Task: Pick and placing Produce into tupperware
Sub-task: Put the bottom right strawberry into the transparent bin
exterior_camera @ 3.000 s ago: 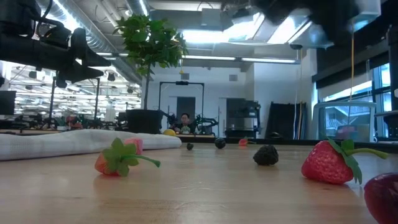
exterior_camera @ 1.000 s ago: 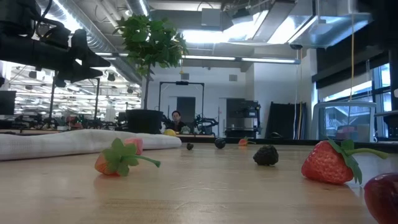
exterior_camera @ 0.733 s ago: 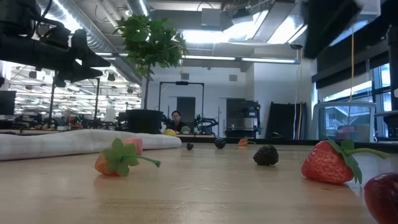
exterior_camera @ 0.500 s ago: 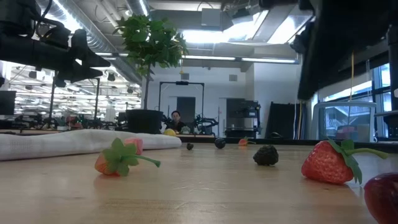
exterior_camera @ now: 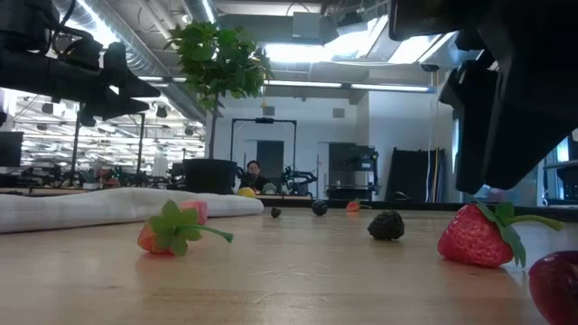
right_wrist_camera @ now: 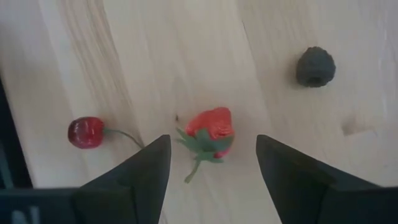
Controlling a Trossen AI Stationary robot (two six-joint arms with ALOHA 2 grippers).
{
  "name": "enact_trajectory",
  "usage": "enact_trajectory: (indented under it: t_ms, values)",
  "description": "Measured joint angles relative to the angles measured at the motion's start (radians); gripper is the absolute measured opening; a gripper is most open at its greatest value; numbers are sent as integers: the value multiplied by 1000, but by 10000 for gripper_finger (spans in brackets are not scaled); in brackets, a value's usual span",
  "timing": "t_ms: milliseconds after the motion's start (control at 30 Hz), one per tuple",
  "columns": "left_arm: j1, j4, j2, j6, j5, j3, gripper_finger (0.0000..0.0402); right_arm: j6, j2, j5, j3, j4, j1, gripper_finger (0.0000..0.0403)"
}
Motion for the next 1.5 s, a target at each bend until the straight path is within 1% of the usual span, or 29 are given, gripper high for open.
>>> enact_trajectory:
  t_ms: [133, 233, 433, 567, 700, 833, 1033, 1167, 1267, 1500]
  values:
    - [0, 0, 0, 0, 0, 0, 225, 15, 0, -8, 0, 2, 0, 239]
    - [0, 0, 0, 0, 0, 0, 225, -11, 0, -24, 0, 2, 0, 249]
    - [0, 0, 0, 0, 0, 0, 225, -47, 0, -24, 0, 3, 1, 305]
    - [0, 0, 0, 0, 0, 0, 225, -48, 0, -24, 0, 8, 1, 326]
    - [0, 0, 0, 0, 0, 0, 225, -52, 0, -22, 0, 7, 1, 327]
    - [0, 0, 0, -2, 0, 0, 225, -58, 0, 10, 0, 7, 1, 323]
    - [0, 0, 0, -2, 18, 0, 225, -76, 4, 13, 1, 13, -6, 318]
    - [0, 0, 0, -2, 22, 0, 225, -77, 38, 12, 2, 51, -6, 318]
    - [0, 0, 0, -2, 23, 0, 225, -77, 70, 3, 2, 44, -5, 318]
    - [0, 0, 0, -2, 23, 0, 225, -52, 85, 2, 2, 33, -7, 318]
